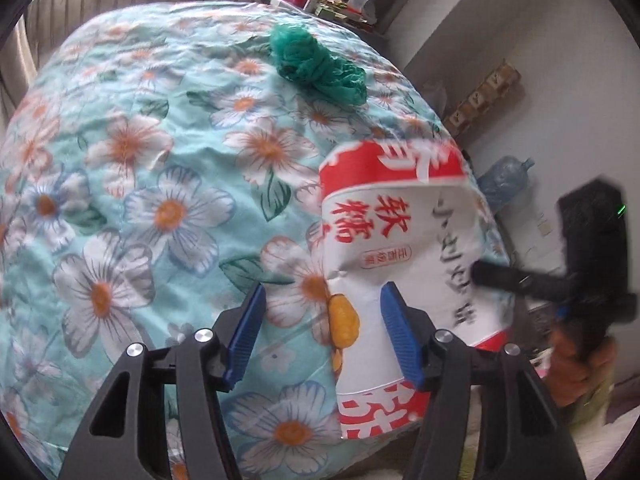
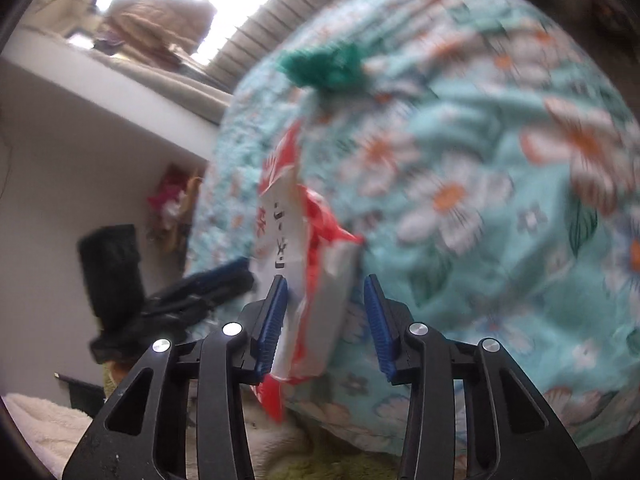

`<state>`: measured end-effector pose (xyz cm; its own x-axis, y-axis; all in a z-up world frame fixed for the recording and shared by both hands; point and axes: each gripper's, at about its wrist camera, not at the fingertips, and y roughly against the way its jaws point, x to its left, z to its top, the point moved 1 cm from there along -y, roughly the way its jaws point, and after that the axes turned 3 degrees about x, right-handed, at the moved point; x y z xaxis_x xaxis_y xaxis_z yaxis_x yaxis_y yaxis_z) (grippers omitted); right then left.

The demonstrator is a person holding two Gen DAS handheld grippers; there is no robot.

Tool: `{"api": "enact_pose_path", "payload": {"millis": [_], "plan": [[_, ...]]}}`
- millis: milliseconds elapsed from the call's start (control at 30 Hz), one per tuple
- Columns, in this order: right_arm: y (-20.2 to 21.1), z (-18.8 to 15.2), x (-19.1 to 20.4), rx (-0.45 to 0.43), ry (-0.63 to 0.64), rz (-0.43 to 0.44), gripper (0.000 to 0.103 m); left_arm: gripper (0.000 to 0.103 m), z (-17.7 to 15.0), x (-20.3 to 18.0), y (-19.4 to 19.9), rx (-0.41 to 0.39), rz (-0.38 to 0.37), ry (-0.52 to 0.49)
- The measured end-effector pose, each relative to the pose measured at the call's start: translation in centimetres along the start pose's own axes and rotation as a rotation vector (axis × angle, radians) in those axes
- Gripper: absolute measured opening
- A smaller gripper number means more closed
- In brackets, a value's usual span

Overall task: Collect trash
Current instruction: 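Grasp the green plastic bag with the right tool while the left holds the snack bag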

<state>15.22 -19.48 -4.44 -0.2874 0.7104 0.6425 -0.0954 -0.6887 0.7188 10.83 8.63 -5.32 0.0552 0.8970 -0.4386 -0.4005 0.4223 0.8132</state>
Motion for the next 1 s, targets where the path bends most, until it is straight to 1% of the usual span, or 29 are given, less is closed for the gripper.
{"api": "enact_pose_path", "payload": {"millis": [67,100,200,267,333,400,433,467,500,533,567,600,667,733,800,900,1000], "plan": [[-0.7,-0.5,-0.8,0.011,-0.023,0.008,0.038,0.058,-0.1,0.4,0.1,0.009,-0.075,0.049],[-0.8,-0.6,-1.1,0.012,-0.033,0.021,0.038,0.058,0.0,0.7,0.0,0.02,-0.14,0.086],[-0.9,-0.7,-1.9,0.014,-0.051,0.059,0.038,0.058,0.0,0.9,-0.7,0.05,-0.266,0.152],[-0.7,-0.8,-2.5,0.017,-0.071,0.09,0.038,0.058,-0.2,0.7,-1.5,0.077,-0.305,0.184],[-0.6,-0.9,-2.9,0.017,-0.082,0.118,0.037,0.056,-0.5,0.3,-2.2,0.1,-0.321,0.212],[-0.7,-1.0,-3.6,0.02,-0.104,0.162,0.037,0.055,-0.6,-0.2,-2.6,0.103,-0.31,0.218],[-0.7,-1.0,-4.1,0.021,-0.119,0.183,0.036,0.052,-0.6,-0.6,-2.7,0.097,-0.298,0.204],[-0.6,-1.0,-4.4,0.022,-0.13,0.196,0.035,0.046,-0.6,-1.1,-2.7,0.089,-0.278,0.189],[-0.5,-1.0,-4.7,0.022,-0.137,0.205,0.035,0.044,-0.6,-1.4,-2.7,0.081,-0.254,0.172],[-0.3,-0.9,-4.7,0.025,-0.137,0.202,0.035,0.043,-0.5,-1.3,-2.5,0.076,-0.249,0.16],[-0.1,-0.8,-4.6,0.026,-0.131,0.2,0.036,0.039,-0.5,-1.5,-2.3,0.067,-0.244,0.143],[0.2,-0.7,-4.4,0.025,-0.122,0.194,0.04,0.038,-0.6,-1.7,-2.1,0.061,-0.24,0.128],[1.2,-0.1,-4.2,0.001,-0.102,0.179,0.046,0.034,-0.5,-1.5,-1.8,0.055,-0.242,0.115],[2.2,1.0,-4.2,-0.032,-0.095,0.175,0.053,0.032,-0.4,-1.1,-1.5,0.051,-0.255,0.123],[3.4,2.6,-4.4,-0.075,-0.109,0.169,0.056,0.032,-0.4,-0.8,-1.1,0.038,-0.259,0.13],[3.9,5.6,-3.7,-0.13,-0.109,0.146,0.063,0.031,-0.4,-0.3,-0.6,0.012,-0.247,0.135],[3.3,9.0,-2.4,-0.168,-0.084,0.114,0.069,0.03,-0.3,0.7,0.4,-0.03,-0.218,0.146]]}}
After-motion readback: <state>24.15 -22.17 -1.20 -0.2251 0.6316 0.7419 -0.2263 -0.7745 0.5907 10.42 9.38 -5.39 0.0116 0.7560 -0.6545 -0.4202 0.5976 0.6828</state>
